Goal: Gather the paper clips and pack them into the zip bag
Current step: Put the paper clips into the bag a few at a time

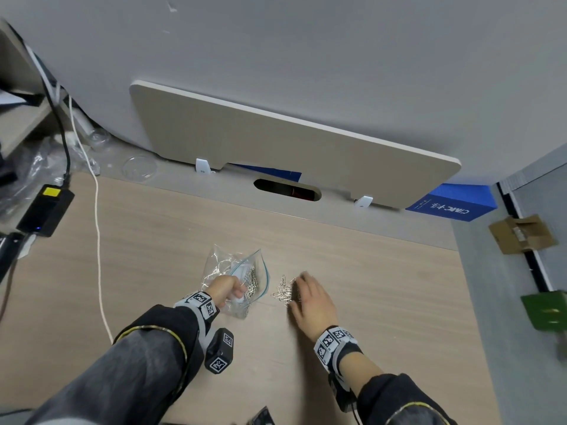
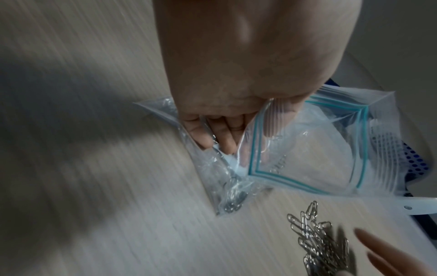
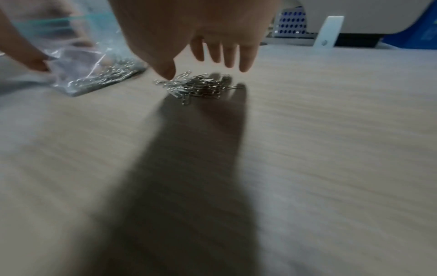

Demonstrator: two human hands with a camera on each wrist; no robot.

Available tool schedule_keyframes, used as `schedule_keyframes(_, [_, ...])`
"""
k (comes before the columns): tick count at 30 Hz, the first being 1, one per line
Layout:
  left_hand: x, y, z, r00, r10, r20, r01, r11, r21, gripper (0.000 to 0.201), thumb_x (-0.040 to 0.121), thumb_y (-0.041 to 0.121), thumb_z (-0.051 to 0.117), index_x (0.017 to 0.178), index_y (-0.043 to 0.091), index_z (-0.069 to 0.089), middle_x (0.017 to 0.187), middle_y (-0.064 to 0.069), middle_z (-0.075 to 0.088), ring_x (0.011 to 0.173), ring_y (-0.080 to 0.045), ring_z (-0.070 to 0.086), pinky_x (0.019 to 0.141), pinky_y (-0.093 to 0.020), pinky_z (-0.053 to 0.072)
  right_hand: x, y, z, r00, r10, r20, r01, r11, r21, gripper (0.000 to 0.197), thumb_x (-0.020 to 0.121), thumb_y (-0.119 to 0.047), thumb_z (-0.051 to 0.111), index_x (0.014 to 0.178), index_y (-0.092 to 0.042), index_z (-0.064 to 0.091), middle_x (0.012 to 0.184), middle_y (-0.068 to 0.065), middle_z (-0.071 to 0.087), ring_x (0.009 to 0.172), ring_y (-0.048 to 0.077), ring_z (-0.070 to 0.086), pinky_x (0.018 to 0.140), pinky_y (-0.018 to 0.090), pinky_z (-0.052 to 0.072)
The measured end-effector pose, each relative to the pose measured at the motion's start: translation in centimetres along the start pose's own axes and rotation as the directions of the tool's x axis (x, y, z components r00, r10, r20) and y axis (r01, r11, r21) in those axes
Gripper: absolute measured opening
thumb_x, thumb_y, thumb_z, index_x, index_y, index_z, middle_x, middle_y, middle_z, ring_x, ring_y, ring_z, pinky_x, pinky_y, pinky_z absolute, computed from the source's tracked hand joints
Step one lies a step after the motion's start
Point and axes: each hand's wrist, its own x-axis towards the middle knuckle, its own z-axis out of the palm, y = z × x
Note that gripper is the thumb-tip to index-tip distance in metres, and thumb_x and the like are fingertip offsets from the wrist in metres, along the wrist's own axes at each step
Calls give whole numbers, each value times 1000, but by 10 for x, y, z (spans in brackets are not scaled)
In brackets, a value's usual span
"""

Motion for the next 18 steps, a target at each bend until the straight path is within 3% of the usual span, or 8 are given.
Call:
schedule_keyframes(1, [0,0,0,1000,3,0,-3,1000,-3,21,88,10,48,74,10,64,74,-3,55,63,-14,41,52,-24,27,1,1,-4,992,104,-64,-103,995,16,56,89,-45,48,135,-14,44,141,9,44,126,30,45,100,40,45])
schedule_keyframes(3, [2,-1,0,1000,5,-1,-5,1000,-5,24,90,11,46,73,10,64,73,-3,55,62,-14,41,52,-24,26,3,0,-10,936,341,-82,-333,938,96,53,88,-52,50,124,-13,47,123,9,48,111,31,50,84,39,47])
schedule_keyframes(6, [5,-4,-1,1000,4,2,-4,1000,12,29,91,13,42,73,12,65,74,-2,56,61,-13,41,50,-23,25,9,-8,-12,831,555,43,-549,806,221,60,83,-61,55,113,-11,44,115,10,44,105,34,52,79,39,46])
schedule_keyframes(8, [6,-5,-1,1000,5,9,-5,1000,19,30,91,11,41,74,12,66,75,-2,57,60,-13,41,50,-23,25,13,-17,-8,823,561,86,-562,786,256,66,78,-64,59,112,-10,42,115,9,42,102,35,56,79,40,47])
schedule_keyframes(11, [5,-5,-1,1000,10,13,-11,1000,21,28,89,9,41,75,12,66,75,-2,56,61,-13,41,51,-22,25,22,-30,-4,855,503,126,-519,822,234,74,72,-62,69,116,-10,40,117,9,40,100,35,57,79,39,47])
schedule_keyframes(14, [5,-5,-1,1000,15,9,-15,1000,25,27,88,8,41,76,12,65,75,-2,56,61,-12,41,50,-23,25,30,-35,-4,892,426,149,-451,863,230,61,78,-47,72,114,-11,40,116,10,40,96,36,60,77,39,50])
schedule_keyframes(18, [8,-6,-1,1000,10,7,-10,999,36,28,87,9,41,75,13,66,75,-2,57,61,-12,40,50,-23,25,33,-29,-5,913,385,137,-408,878,250,36,88,-27,64,114,-11,44,115,10,43,88,37,62,73,39,51])
